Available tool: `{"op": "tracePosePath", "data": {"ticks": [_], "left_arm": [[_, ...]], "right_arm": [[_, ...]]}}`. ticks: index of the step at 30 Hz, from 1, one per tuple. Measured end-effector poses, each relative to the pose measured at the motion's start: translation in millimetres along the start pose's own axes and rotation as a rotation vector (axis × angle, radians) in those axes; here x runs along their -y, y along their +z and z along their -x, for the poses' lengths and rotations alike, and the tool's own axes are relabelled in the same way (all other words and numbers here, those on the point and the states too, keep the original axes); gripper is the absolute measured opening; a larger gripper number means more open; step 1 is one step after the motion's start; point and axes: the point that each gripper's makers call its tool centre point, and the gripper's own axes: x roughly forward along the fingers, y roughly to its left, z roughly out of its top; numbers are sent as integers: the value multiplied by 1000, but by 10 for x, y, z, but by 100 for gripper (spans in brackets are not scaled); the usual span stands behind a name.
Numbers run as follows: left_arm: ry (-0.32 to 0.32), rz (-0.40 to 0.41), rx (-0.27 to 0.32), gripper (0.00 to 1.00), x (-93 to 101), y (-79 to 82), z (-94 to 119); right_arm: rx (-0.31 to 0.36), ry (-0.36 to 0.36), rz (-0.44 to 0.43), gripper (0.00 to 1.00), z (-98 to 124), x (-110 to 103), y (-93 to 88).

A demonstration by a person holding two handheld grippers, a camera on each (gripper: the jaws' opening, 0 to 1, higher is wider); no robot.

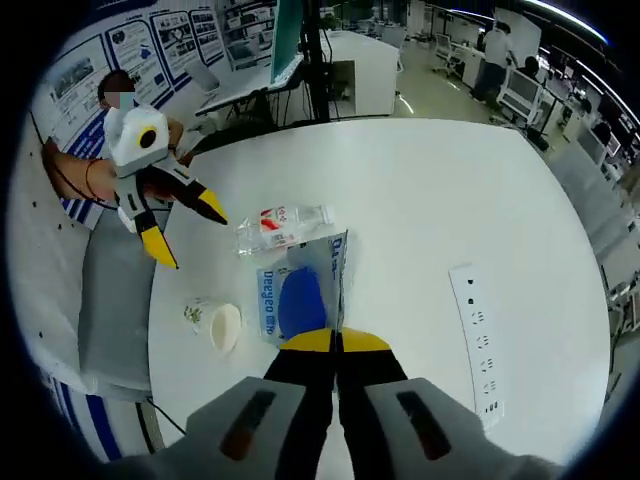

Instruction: Arrange the tabletop items into an orderly group along one side of the table until the central work area is clear of visible clutter.

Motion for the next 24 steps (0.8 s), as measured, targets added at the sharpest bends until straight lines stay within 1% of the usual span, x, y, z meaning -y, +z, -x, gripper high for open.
{"op": "tracePosePath", "data": {"ticks": [3,5,7,10,15,16,19,20,24], "left_arm": [[-3,-2,-13,51,12,-29,-91],[1,9,-16,51,-6,-44,-143],[4,24,-18,51,-21,-53,-191],[10,30,-23,50,-33,-73,-287],[16,75,-33,50,-43,-129,-413],[15,92,-24,50,-35,-125,-432],[19,127,-21,49,-32,-145,-492],[22,144,-12,49,-37,-140,-517],[26,171,-6,48,-42,-134,-562]], "right_arm": [[19,-13,-3,0,98,-31,9],[32,-25,-2,0,170,-132,25],[43,-33,-6,0,223,-63,32],[57,-47,-12,0,303,-96,56],[87,-71,-27,0,468,-196,99],[91,-78,-27,0,501,-209,106],[104,-92,-31,0,584,-226,125],[109,-97,-33,0,617,-234,131],[131,-113,-38,0,725,-223,163]]}}
